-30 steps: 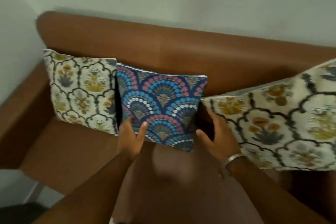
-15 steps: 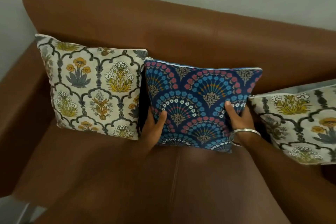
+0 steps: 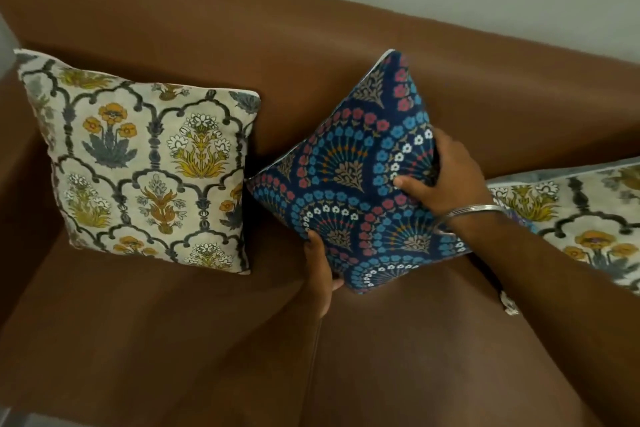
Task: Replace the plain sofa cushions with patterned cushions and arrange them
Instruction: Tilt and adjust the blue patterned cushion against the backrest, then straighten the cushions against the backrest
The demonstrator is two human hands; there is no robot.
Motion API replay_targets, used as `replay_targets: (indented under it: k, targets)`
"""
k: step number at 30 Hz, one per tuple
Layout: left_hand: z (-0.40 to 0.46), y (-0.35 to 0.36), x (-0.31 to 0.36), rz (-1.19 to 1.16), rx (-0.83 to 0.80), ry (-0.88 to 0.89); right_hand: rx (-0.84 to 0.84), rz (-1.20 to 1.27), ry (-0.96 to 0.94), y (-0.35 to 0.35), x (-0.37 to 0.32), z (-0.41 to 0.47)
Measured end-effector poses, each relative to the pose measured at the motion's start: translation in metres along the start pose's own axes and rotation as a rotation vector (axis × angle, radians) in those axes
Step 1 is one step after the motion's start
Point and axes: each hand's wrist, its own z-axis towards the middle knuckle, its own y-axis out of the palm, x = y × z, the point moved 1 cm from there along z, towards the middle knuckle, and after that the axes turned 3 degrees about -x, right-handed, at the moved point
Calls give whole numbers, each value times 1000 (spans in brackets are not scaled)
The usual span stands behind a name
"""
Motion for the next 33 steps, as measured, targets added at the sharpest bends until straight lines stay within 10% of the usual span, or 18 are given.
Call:
replay_targets:
  k: [16,22,26,29,33]
  targets:
    - [10,-26,19,240,77,522,120,138,89,13,19,-13]
    - [12,-42,30,461,-4,477,111,125,106,13,30,-17]
    - [-17,-94,50,706,223,438,319,-158,-148,15,-19,-38]
    - [-44,-161,106,781,410,443,153,-133,-415,48,-86,-36]
    - [-42,-254,218,929,651,580,-274,-1,-117,125,-163,-13]
